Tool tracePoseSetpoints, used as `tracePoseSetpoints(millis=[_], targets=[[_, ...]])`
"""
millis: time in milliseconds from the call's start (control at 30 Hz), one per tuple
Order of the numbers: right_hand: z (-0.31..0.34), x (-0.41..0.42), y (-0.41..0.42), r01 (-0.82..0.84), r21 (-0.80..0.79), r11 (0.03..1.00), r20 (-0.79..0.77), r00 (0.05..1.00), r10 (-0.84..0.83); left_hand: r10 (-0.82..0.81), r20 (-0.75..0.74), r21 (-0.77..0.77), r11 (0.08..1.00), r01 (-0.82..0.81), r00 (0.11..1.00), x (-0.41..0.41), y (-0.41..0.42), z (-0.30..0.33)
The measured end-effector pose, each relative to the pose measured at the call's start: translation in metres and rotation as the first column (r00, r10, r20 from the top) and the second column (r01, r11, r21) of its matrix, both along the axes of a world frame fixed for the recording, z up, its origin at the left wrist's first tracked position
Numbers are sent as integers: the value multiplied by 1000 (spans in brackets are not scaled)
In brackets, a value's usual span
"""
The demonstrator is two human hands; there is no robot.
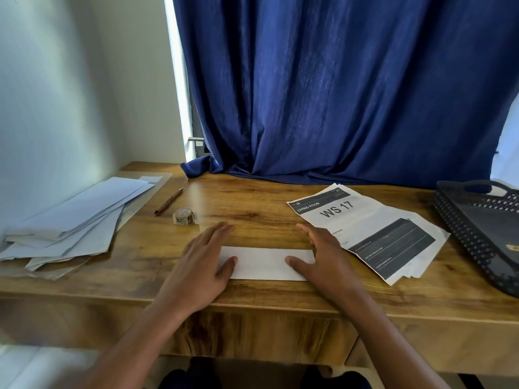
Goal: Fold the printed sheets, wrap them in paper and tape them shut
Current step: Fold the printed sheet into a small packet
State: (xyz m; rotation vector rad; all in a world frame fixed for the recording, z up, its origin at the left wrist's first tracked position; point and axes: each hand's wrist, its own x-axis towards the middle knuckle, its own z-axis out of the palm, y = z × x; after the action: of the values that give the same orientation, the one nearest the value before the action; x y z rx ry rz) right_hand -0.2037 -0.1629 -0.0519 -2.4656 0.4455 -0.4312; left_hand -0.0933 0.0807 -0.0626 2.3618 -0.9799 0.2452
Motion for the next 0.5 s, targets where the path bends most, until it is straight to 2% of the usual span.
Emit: tracePoseSetpoints(millis=[167,333,500], targets=[[2,-3,3,-20,-67,998,-25,1000,18,-11,-19,193,981,14,1000,0,-4,6],[2,-3,9,-20,-203,979,-43,999,12,-95,13,416,906,81,995,-24,-21,6],[5,-7,22,-39,-405,913,-60,998,16,-141,48,485,869,100,989,-29,-26,-2]])
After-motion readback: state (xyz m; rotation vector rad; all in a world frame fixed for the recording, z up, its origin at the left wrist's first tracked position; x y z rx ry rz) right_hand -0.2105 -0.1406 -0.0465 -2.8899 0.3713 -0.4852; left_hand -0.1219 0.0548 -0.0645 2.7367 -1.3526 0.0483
